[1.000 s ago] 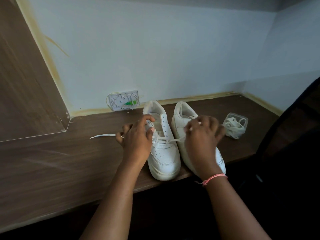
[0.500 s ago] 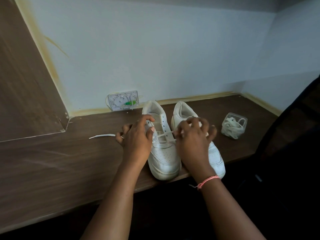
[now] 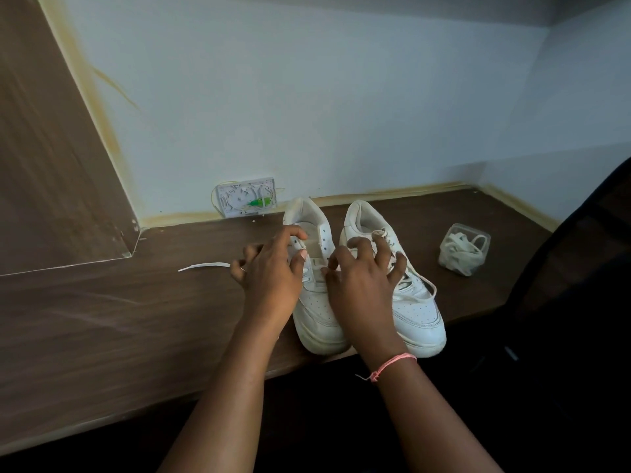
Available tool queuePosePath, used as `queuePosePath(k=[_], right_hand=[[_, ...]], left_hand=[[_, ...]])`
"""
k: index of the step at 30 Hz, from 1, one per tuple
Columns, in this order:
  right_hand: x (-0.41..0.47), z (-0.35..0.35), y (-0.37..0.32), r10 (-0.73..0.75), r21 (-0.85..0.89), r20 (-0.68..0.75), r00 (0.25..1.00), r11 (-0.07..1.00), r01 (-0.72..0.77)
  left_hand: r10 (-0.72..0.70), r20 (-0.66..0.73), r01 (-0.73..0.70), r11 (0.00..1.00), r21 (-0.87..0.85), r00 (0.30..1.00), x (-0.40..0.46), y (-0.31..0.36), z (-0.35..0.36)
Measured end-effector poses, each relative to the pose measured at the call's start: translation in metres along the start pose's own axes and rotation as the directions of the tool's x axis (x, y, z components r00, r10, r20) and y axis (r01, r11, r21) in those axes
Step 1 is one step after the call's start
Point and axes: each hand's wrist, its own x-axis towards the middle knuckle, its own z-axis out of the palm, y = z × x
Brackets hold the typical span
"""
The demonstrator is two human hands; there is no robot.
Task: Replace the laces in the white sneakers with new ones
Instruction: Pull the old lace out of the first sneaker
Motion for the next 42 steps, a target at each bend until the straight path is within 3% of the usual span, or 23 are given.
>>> queuePosePath(k=[4, 13, 16, 19, 21, 24, 29, 36, 42], right_hand=[[0.007, -0.009, 0.015, 0.031, 0.029, -0.023, 0.999, 0.999, -0.03], [0.019, -0.035, 0.057, 0.303, -0.026, -0.103, 0.947, 0.951, -0.307], [0.019, -0.035, 0.053, 0.307, -0.022, -0.121, 0.944, 0.95, -0.311], [0.018, -0.035, 0.042, 0.192, 0.054, -0.143, 0.971, 0.981, -0.186], [0.017, -0.035, 0.037, 0.069, 0.105, -0.073, 0.995, 0.993, -0.062], [0.015, -0.039, 0.035, -0.011, 0.14, 0.118, 0.993, 0.99, -0.005], [0.005, -0.042, 0.026, -0.021, 0.041, 0.443, 0.896, 0.999, 0.004], [0.0, -0.039, 0.019, -0.012, 0.036, 0.435, 0.9, 0.999, -0.005], [0.0, -0.037, 0.013, 0.083, 0.037, 0.519, 0.851, 0.992, -0.12]], left_hand=[[0.005, -0.002, -0.005, 1.0, -0.006, 1.0, 0.0, -0.002, 0.0], [0.004, 0.009, -0.004, 1.0, 0.012, 1.0, 0.0, 0.0, 0.0], [0.029, 0.032, -0.032, 0.996, 0.082, 0.999, -0.002, 0.003, 0.0], [0.079, 0.043, -0.084, 0.989, 0.125, 0.996, -0.003, 0.007, -0.004], [0.087, 0.09, -0.1, 0.982, 0.161, 0.992, -0.003, 0.01, -0.007], [0.059, 0.185, -0.099, 0.972, 0.215, 0.981, -0.004, 0.016, -0.01], [0.014, 0.341, -0.112, 0.956, 0.27, 0.94, -0.006, 0.024, -0.012], [0.003, 0.301, -0.074, 0.972, 0.224, 0.953, -0.007, 0.022, -0.007], [-0.009, 0.245, 0.006, 1.0, 0.011, 0.97, -0.001, 0.01, -0.009]])
